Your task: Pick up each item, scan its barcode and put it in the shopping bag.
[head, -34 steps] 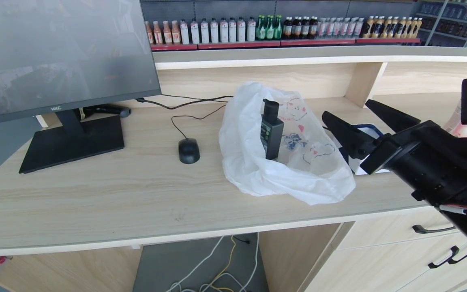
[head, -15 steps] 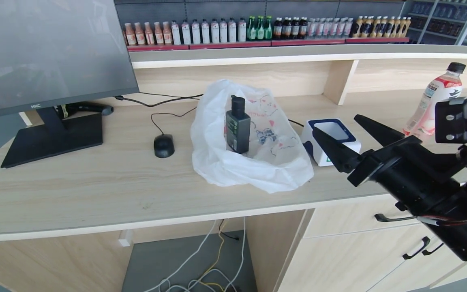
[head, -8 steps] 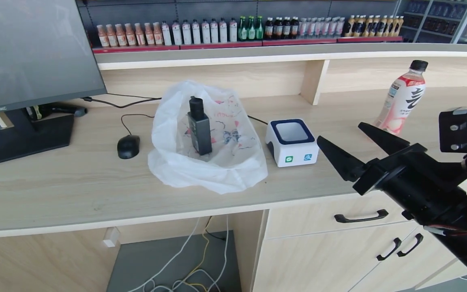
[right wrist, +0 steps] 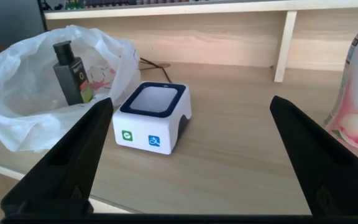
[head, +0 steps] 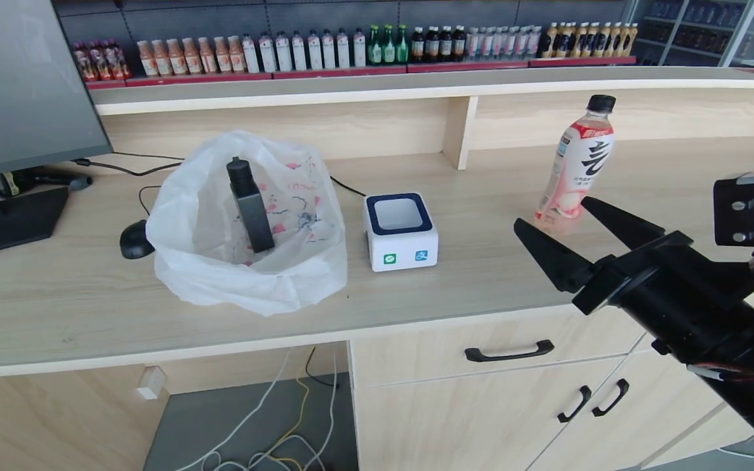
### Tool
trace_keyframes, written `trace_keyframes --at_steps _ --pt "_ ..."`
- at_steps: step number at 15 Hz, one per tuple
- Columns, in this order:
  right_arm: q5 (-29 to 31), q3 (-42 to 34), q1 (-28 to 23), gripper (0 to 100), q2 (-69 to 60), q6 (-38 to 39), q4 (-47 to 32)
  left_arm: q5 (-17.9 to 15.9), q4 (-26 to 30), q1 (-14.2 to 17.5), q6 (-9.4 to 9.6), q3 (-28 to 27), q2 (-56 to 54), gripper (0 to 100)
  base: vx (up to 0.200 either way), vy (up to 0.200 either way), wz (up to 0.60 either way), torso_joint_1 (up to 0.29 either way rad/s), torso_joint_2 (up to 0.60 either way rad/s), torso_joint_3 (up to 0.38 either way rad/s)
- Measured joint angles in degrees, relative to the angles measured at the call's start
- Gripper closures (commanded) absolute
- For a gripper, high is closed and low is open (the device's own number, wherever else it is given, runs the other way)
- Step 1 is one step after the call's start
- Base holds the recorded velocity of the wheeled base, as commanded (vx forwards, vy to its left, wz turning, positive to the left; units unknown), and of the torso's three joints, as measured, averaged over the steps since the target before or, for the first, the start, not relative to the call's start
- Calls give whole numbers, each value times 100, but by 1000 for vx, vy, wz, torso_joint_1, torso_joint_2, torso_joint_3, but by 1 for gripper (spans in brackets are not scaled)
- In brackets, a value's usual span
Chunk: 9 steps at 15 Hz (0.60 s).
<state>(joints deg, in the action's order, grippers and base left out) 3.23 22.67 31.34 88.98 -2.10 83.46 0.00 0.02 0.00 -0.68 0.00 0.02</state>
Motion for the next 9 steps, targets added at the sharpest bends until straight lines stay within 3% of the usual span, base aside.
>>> trace_keyframes --at_steps 9 --pt "-9 -18 -69 0 52 0 2 0 -2 0 -2 0 0 0 0 -200 0 1 2 1"
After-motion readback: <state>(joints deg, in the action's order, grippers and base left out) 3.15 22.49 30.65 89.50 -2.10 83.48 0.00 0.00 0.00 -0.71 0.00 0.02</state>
